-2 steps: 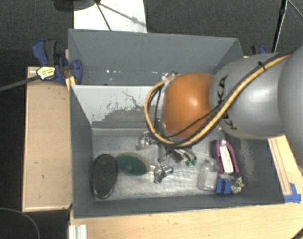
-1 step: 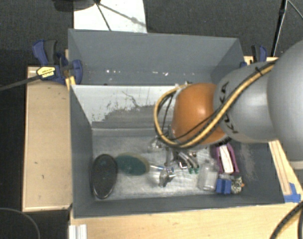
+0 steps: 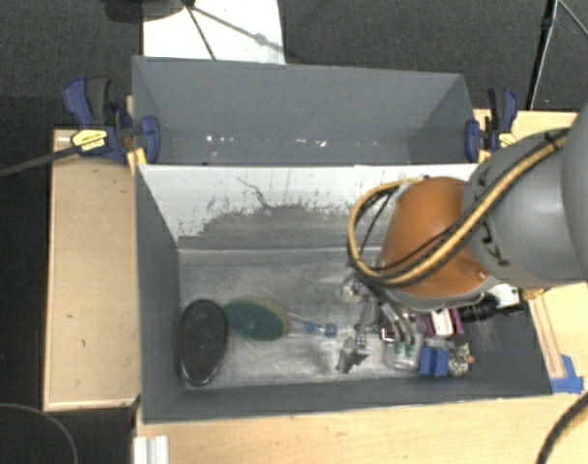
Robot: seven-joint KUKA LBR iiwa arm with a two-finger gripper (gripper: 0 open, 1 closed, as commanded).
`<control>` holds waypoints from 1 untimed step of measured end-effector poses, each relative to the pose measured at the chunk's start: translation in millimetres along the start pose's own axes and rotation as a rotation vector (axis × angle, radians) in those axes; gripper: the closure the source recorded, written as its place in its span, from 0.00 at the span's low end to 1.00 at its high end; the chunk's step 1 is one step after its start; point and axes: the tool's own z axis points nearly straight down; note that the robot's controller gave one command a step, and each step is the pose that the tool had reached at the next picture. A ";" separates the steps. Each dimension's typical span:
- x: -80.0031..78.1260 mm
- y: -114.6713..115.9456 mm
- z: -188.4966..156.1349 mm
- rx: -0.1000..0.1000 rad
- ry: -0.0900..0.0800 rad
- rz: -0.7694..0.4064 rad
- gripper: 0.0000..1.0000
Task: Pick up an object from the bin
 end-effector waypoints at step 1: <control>-5.2 -26.0 14.8 0.000 0.004 0.389 0.00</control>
Offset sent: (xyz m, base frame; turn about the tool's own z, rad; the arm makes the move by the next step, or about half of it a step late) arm 0.0018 -0.0259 -0.0145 0.3869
